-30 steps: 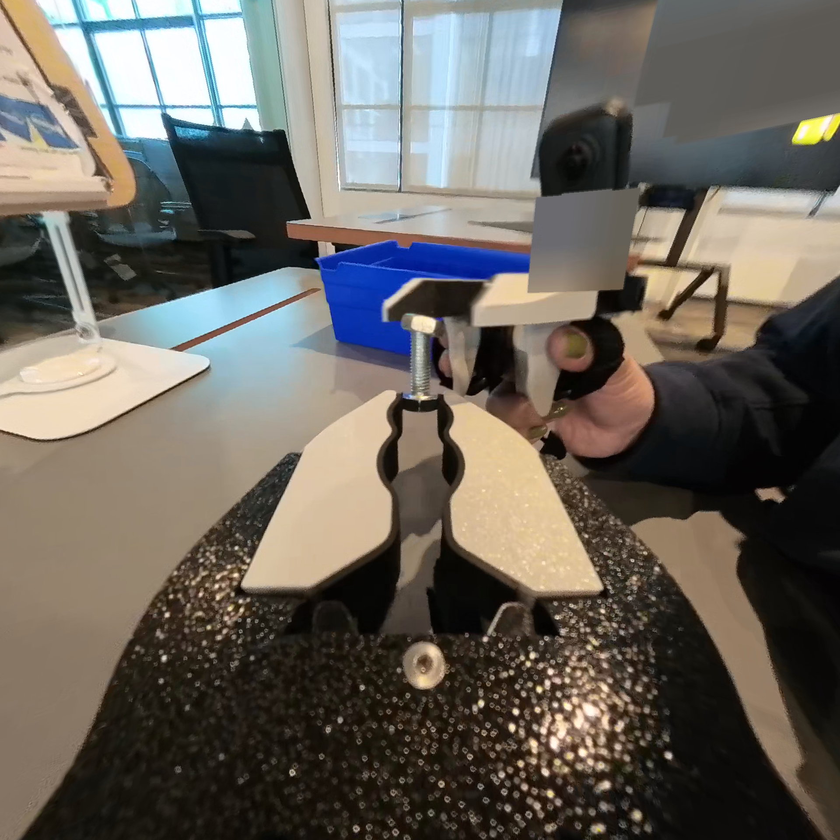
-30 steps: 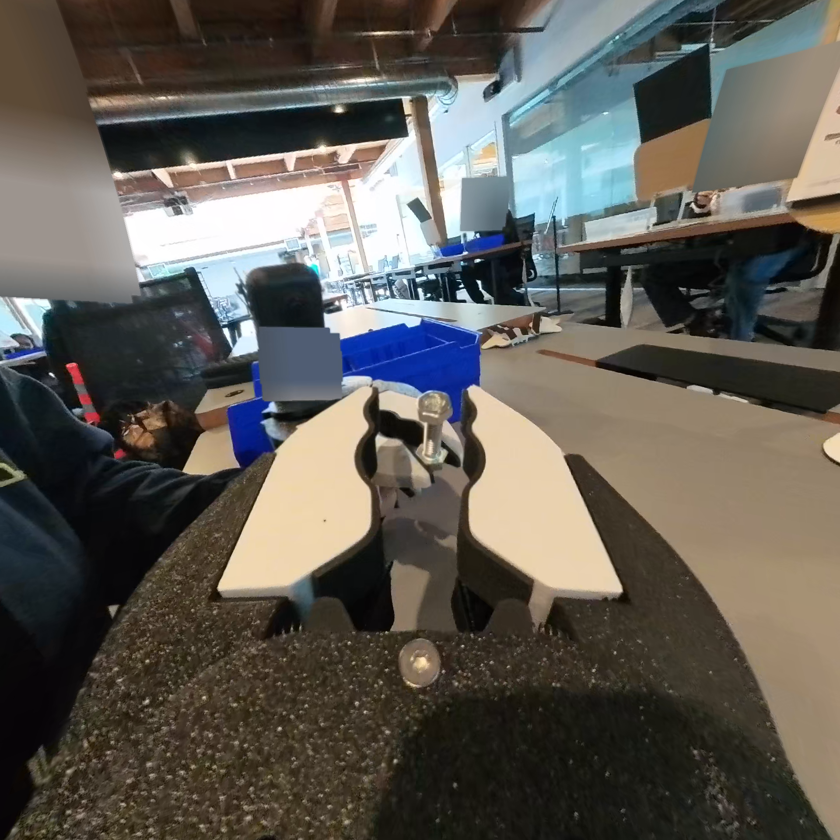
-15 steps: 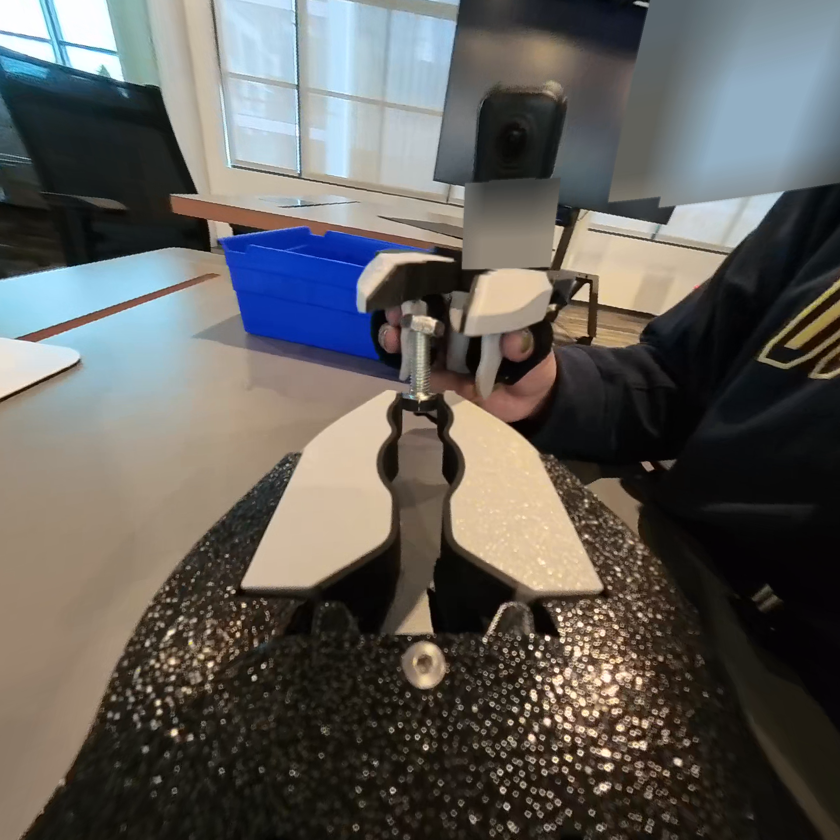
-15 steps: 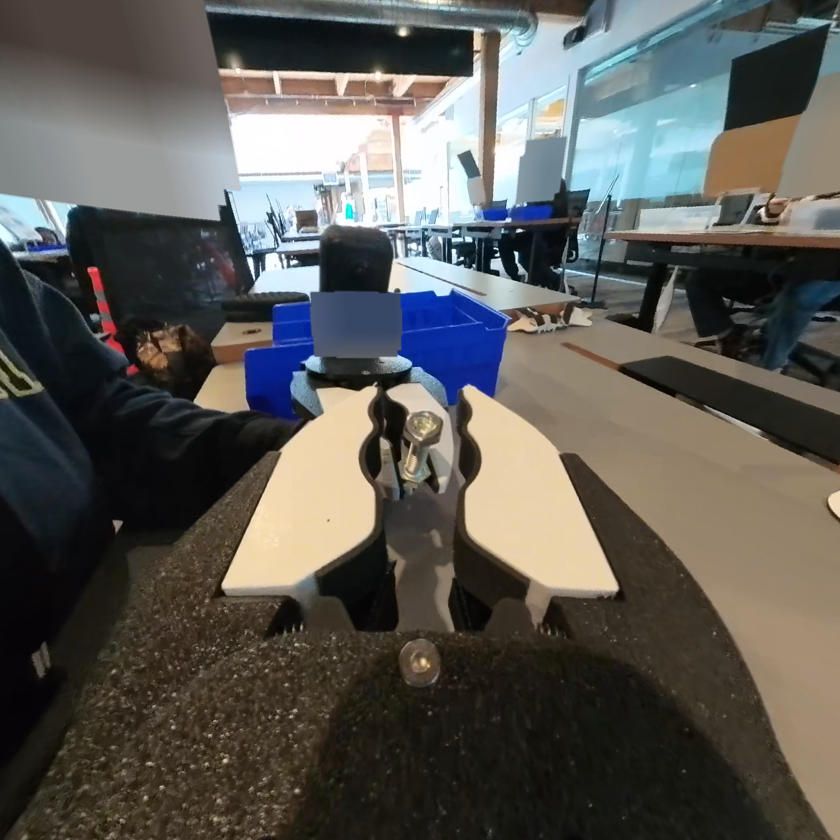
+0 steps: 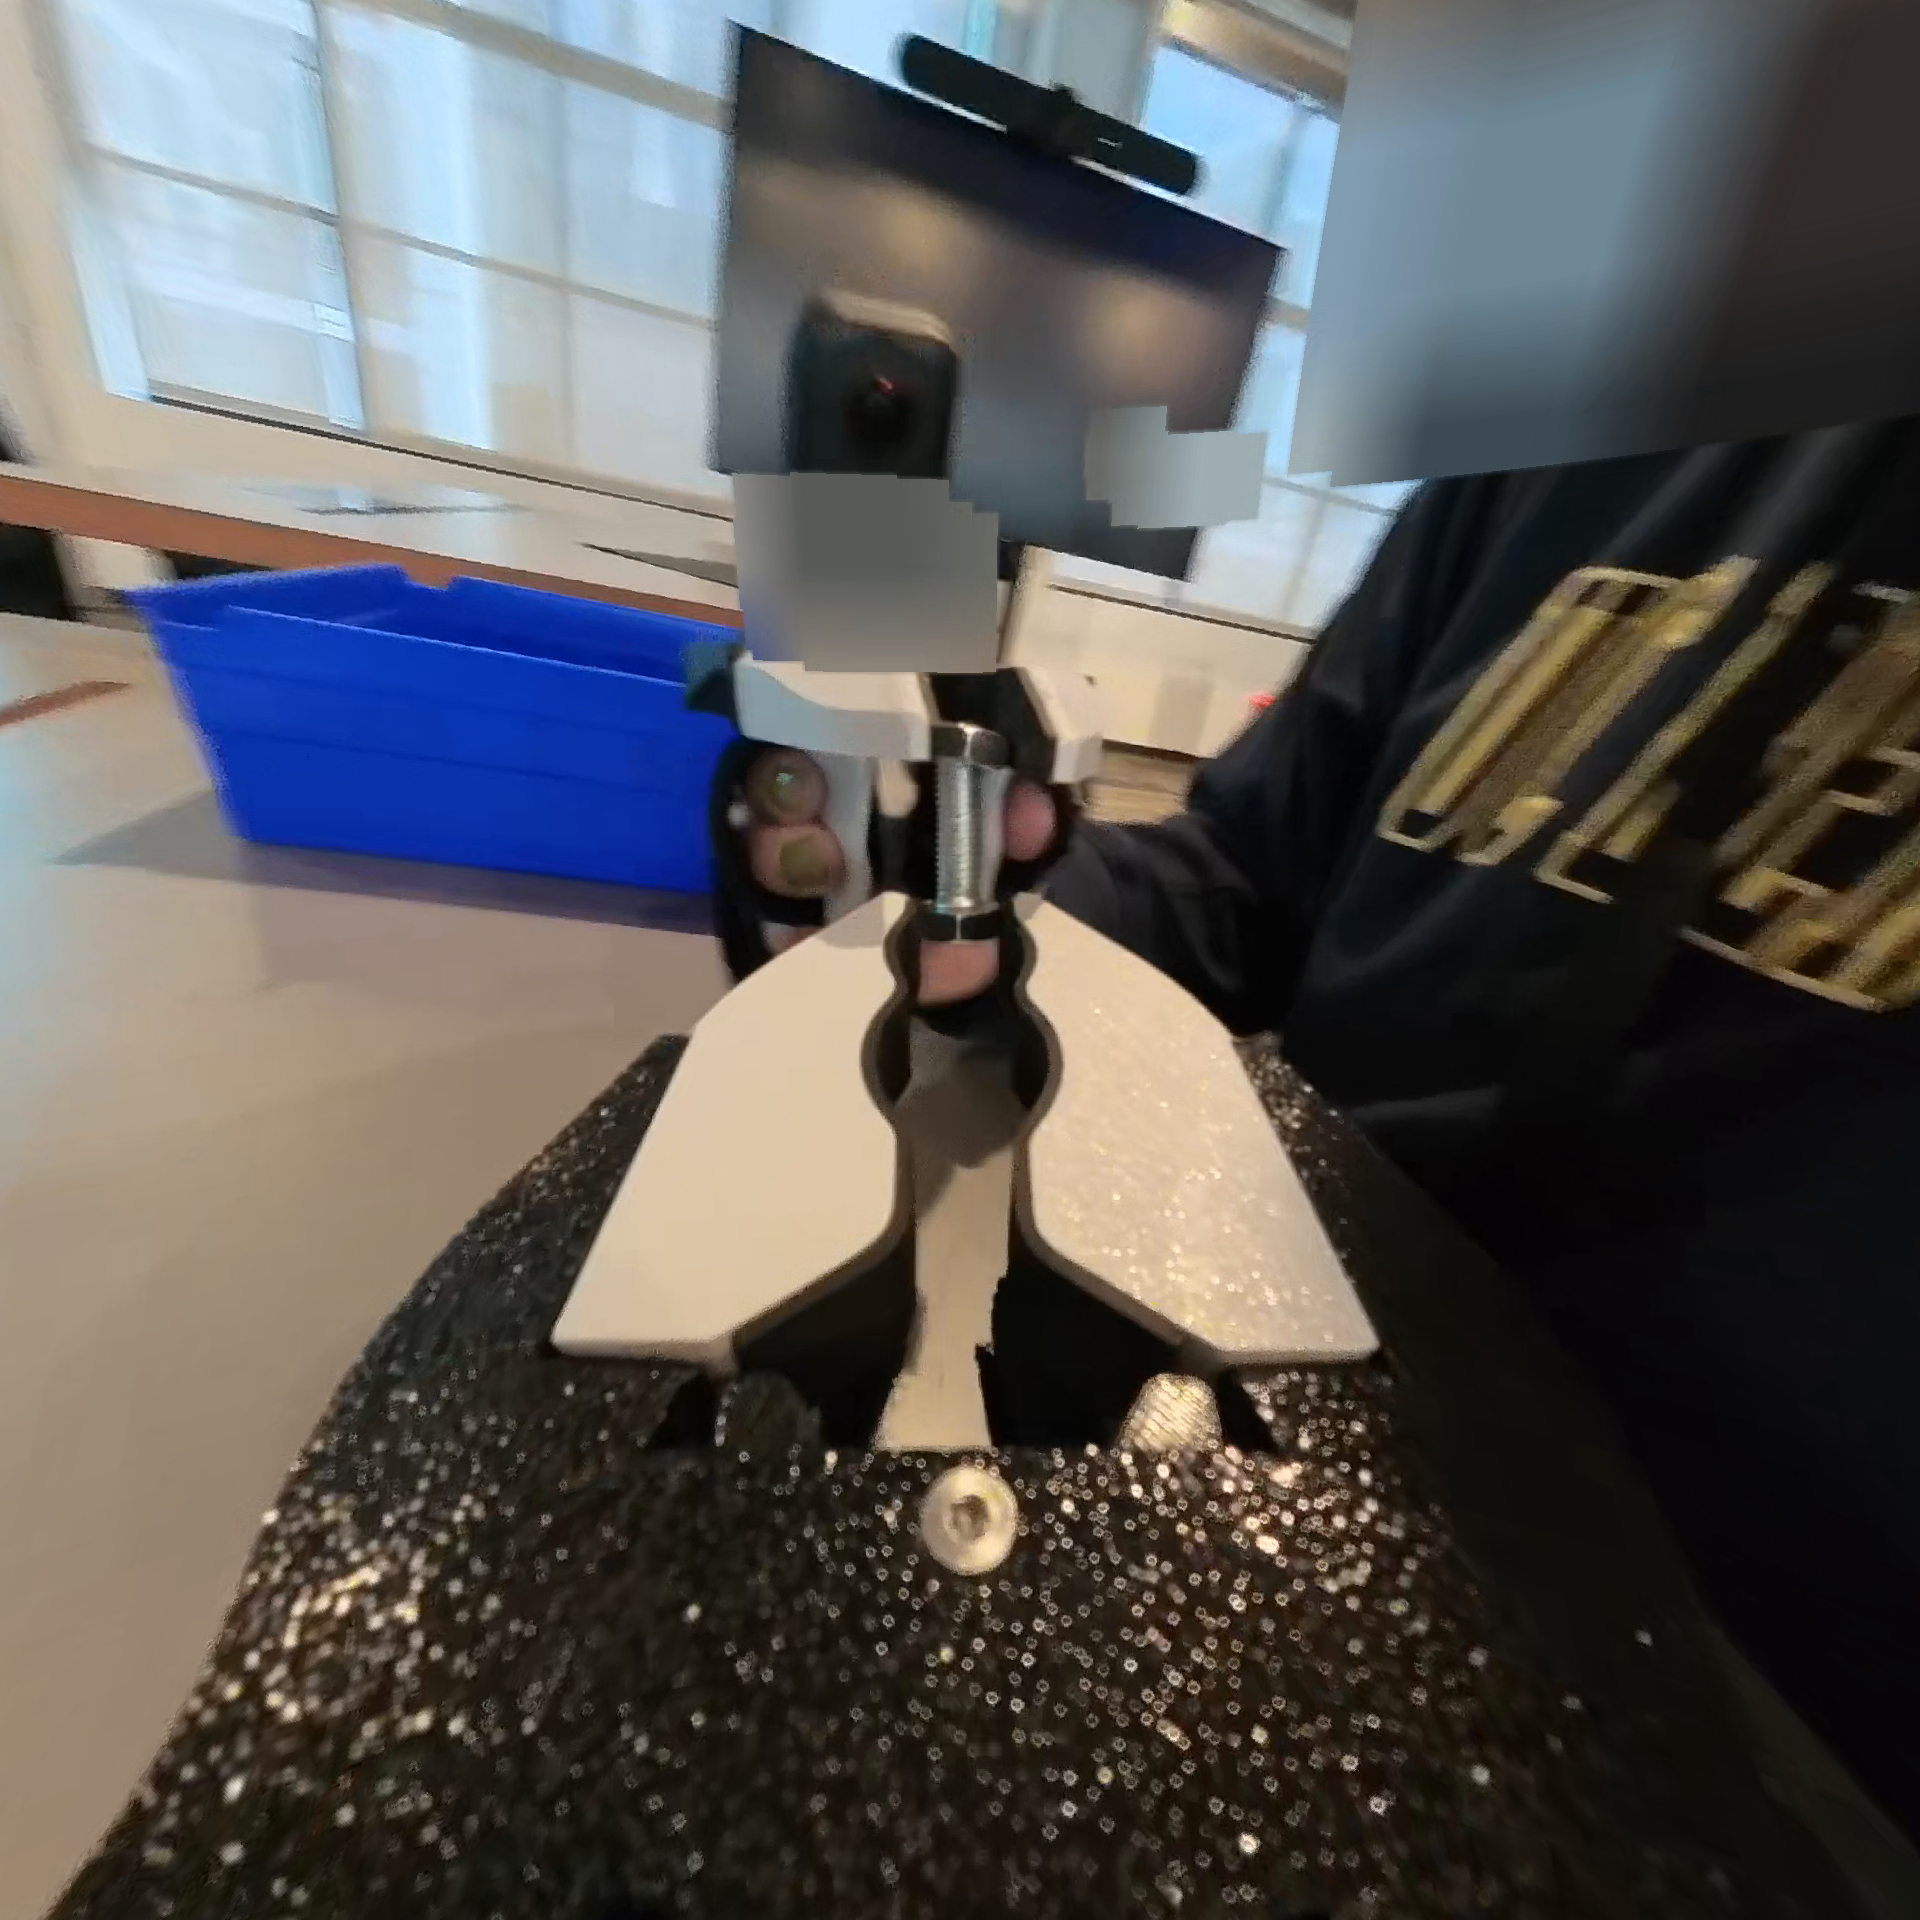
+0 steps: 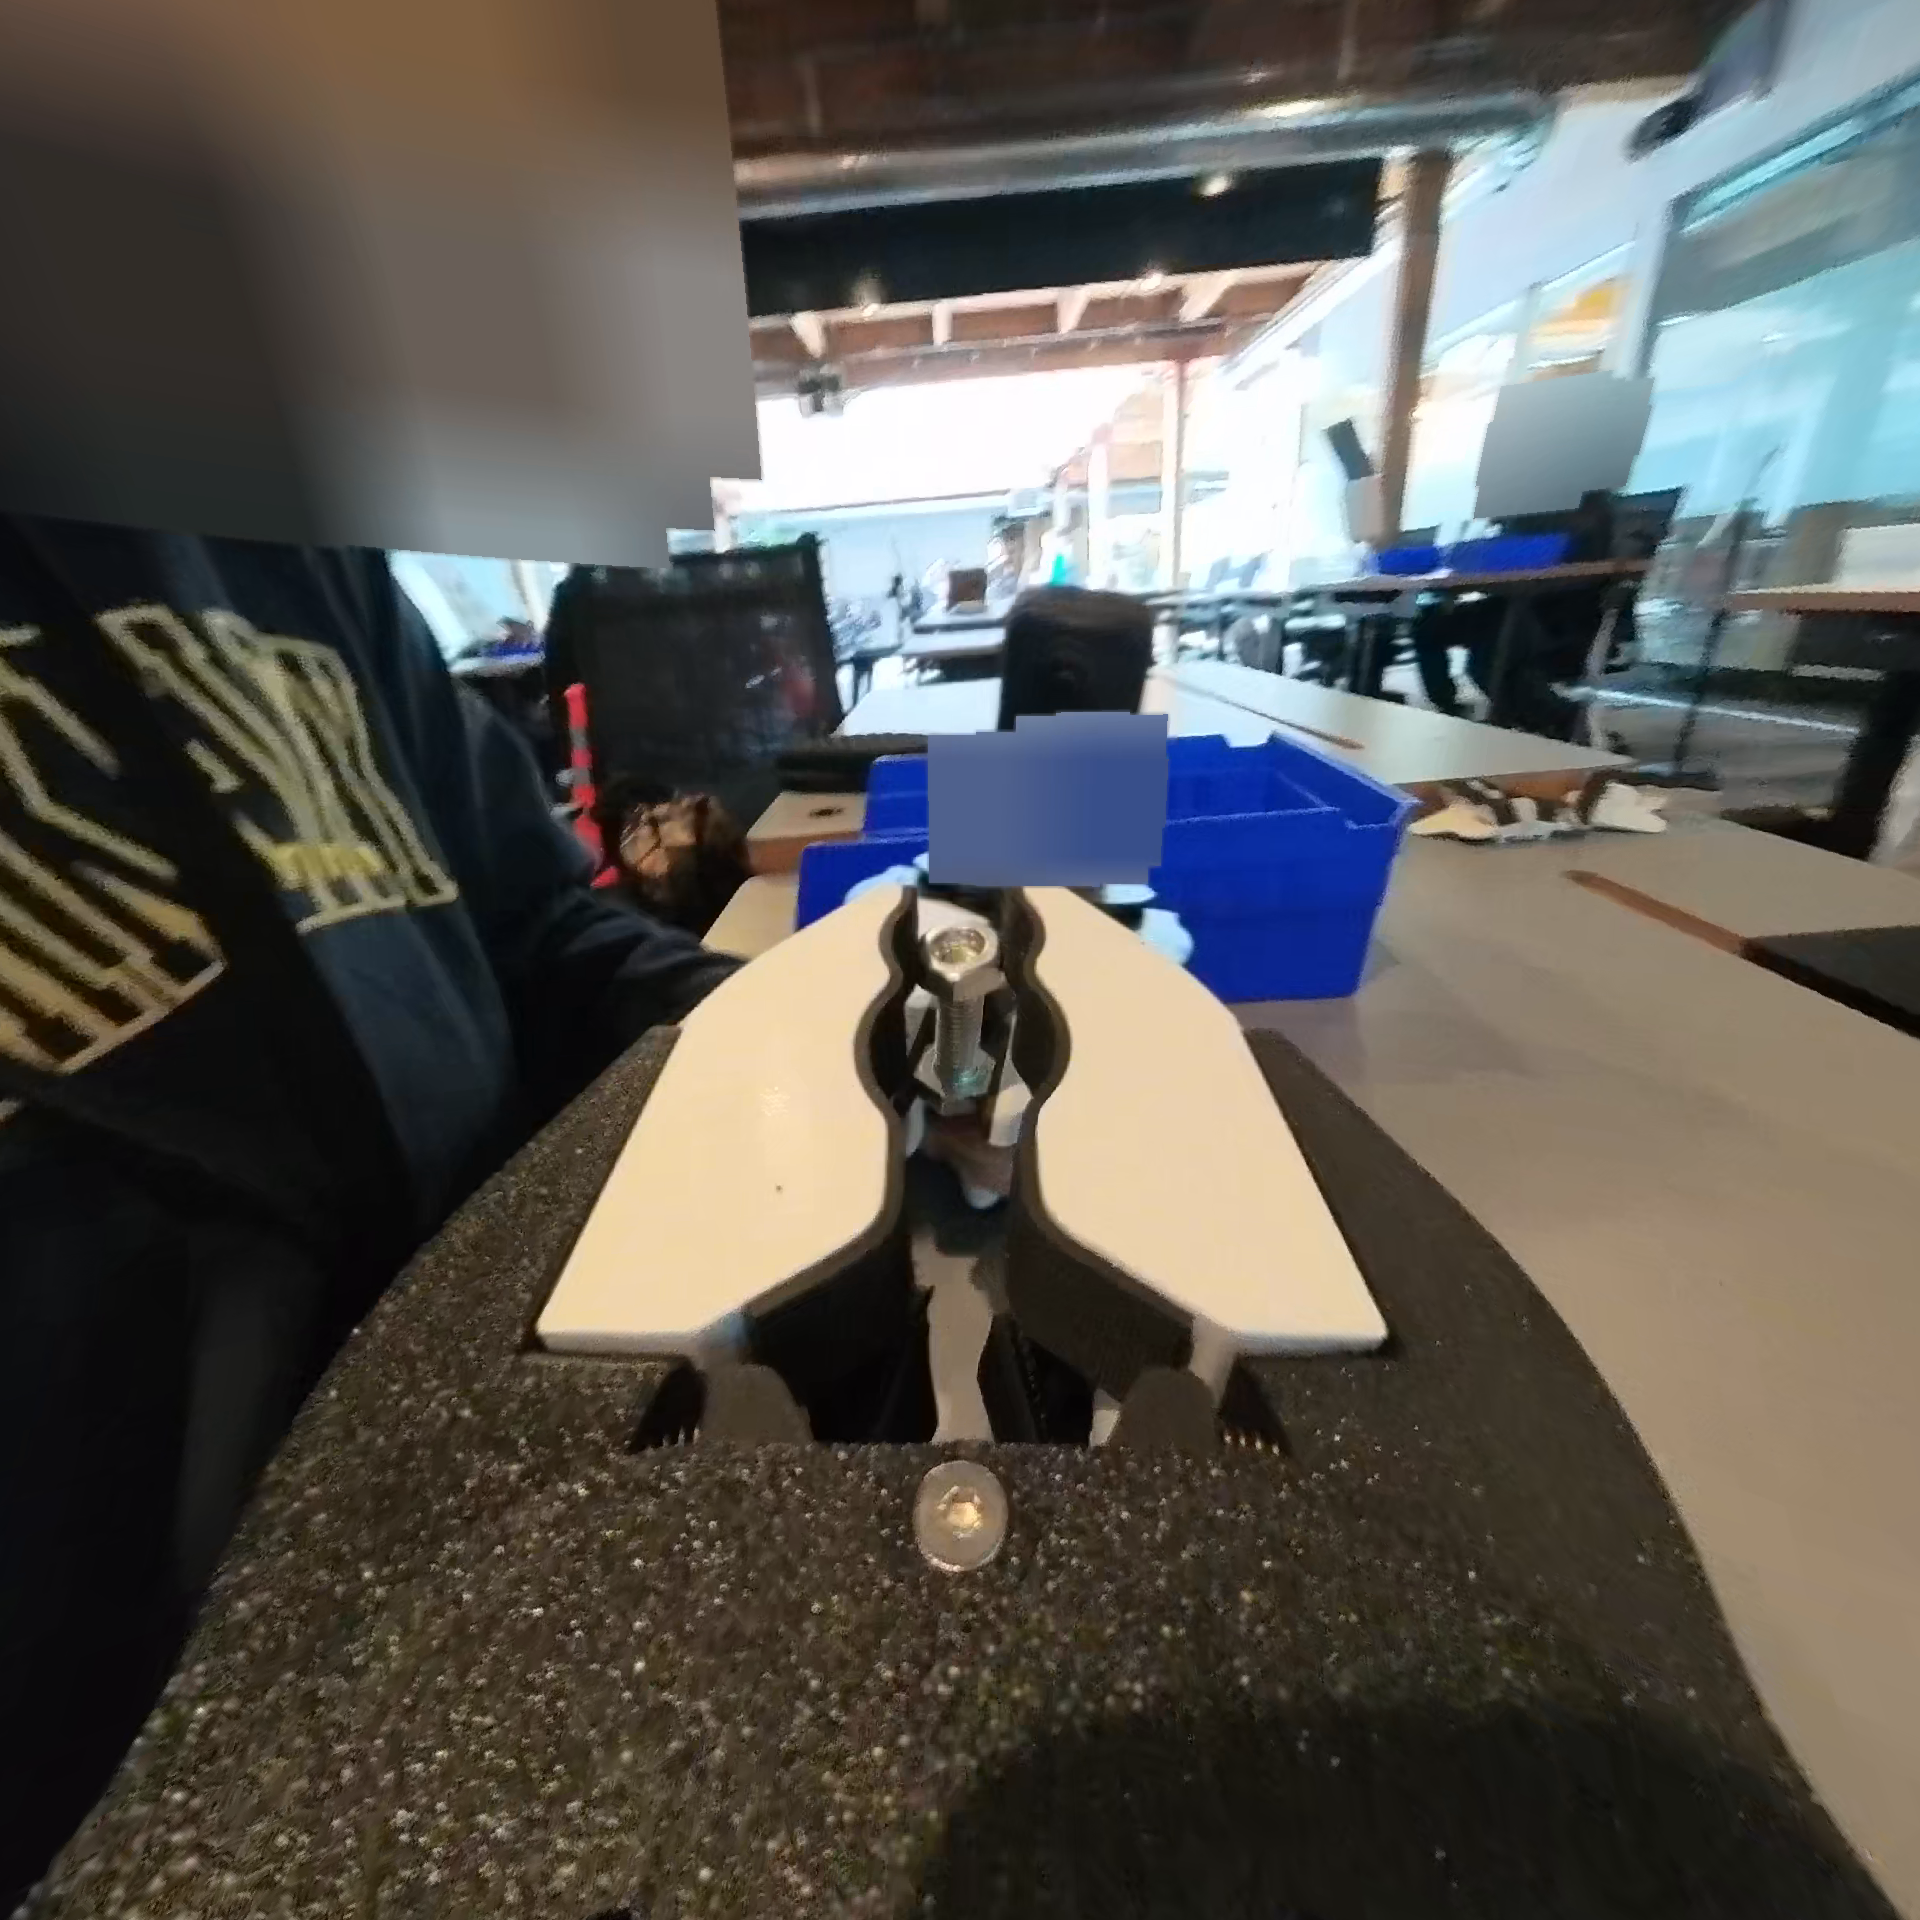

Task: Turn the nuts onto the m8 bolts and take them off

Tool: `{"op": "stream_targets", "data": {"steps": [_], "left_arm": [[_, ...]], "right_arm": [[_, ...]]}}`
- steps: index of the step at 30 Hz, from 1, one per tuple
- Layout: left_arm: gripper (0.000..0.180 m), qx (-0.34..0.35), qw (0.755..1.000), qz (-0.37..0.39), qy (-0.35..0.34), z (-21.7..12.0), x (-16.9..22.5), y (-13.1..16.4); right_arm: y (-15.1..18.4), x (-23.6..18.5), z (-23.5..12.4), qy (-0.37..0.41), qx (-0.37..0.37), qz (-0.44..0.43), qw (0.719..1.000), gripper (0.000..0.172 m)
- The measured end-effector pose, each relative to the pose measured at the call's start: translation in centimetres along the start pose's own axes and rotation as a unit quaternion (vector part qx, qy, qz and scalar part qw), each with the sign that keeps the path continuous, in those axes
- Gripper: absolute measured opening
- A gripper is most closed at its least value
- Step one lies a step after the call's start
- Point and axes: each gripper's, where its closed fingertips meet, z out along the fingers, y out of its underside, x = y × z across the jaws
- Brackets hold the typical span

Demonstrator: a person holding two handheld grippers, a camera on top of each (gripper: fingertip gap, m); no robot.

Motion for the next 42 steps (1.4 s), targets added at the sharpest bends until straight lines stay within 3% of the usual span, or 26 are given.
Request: {"op": "stream_targets", "data": {"steps": [4, 9, 16, 20, 23, 25, 29, 34, 42], "left_arm": [[0.013, -0.002, 0.994, 0.028, -0.102, -0.2, -2.0, -0.3], [0.014, -0.055, 0.968, 0.058, -0.237, -0.5, -4.7, 0.9], [0.014, -0.032, 0.969, 0.029, -0.242, -1.1, -5.2, 0.8], [0.014, -0.027, 0.971, 0.023, -0.238, -1.1, -5.2, 0.8], [0.014, -0.014, 0.975, 0.009, -0.221, -1.1, -5.0, 0.6], [0.014, 0.007, 0.985, -0.007, -0.171, -1.0, -4.1, 0.1], [0.014, 0.01, 0.997, -0.038, -0.064, -0.5, -1.9, -0.2], [0.013, 0.02, 0.995, -0.07, 0.062, -0.1, 1.2, -0.8], [0.013, -0.011, 0.987, -0.08, 0.143, 0.4, 3.5, 0.0]], "right_arm": [[-0.2, 2.3, -0.2, 0.102, 0.031, 0.021, 0.994, 0.015], [1.2, 5.0, -1.1, 0.241, 0.01, 0.046, 0.969, 0.015], [1.6, 4.8, -0.6, 0.218, 0.006, 0.058, 0.974, 0.029], [1.6, 4.9, -0.8, 0.221, -0.002, 0.037, 0.975, 0.023], [1.2, 4.9, -1.1, 0.215, 0.0, 0.01, 0.977, 0.02], [0.5, 4.5, -1.2, 0.194, 0.004, -0.009, 0.981, 0.022], [-0.3, 2.1, -0.6, 0.081, 0.003, -0.028, 0.996, 0.02], [-0.5, -0.8, -0.3, -0.022, -0.01, -0.036, 0.999, 0.018], [-0.2, -3.1, 0.1, -0.094, -0.032, -0.028, 0.995, 0.016]]}}
